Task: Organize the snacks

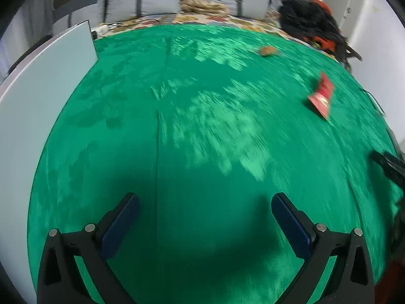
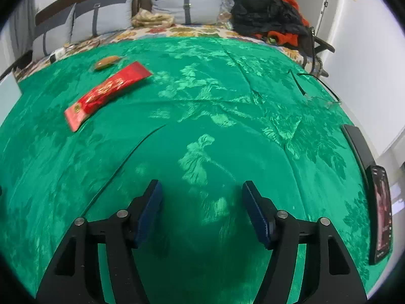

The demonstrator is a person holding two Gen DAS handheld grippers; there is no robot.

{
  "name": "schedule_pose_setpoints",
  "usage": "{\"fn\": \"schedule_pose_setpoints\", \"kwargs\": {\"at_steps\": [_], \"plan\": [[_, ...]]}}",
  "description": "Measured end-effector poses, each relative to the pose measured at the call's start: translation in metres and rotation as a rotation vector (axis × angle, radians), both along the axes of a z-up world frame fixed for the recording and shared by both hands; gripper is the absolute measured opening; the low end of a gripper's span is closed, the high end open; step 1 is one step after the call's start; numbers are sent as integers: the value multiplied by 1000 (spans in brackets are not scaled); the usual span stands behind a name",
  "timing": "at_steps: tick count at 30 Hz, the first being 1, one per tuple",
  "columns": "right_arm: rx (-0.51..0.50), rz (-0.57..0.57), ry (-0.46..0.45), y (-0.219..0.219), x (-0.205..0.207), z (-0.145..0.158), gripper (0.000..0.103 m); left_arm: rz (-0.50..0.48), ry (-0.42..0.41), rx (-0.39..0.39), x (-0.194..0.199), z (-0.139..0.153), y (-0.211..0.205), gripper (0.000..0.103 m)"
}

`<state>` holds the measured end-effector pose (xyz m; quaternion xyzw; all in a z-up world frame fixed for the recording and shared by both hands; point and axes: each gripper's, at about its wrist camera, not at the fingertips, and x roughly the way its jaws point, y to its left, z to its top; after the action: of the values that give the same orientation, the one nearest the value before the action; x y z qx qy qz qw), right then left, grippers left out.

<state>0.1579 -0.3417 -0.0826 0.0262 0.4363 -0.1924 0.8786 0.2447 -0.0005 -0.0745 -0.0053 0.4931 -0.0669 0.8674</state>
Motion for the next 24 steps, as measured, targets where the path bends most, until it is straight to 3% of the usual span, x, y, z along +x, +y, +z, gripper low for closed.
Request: {"fn": "schedule_pose_setpoints", "kwargs": {"at_steps": [4, 8, 24], "plan": [[47, -28, -25, -10, 4, -3, 73, 12, -26, 68, 18, -7, 1, 103], [97, -44, -45, -20, 2, -3, 77, 11, -71, 61, 25, -10, 1, 103], [39, -86, -16, -16, 6, -5, 85, 16, -81, 58, 26, -12, 2, 103]]}}
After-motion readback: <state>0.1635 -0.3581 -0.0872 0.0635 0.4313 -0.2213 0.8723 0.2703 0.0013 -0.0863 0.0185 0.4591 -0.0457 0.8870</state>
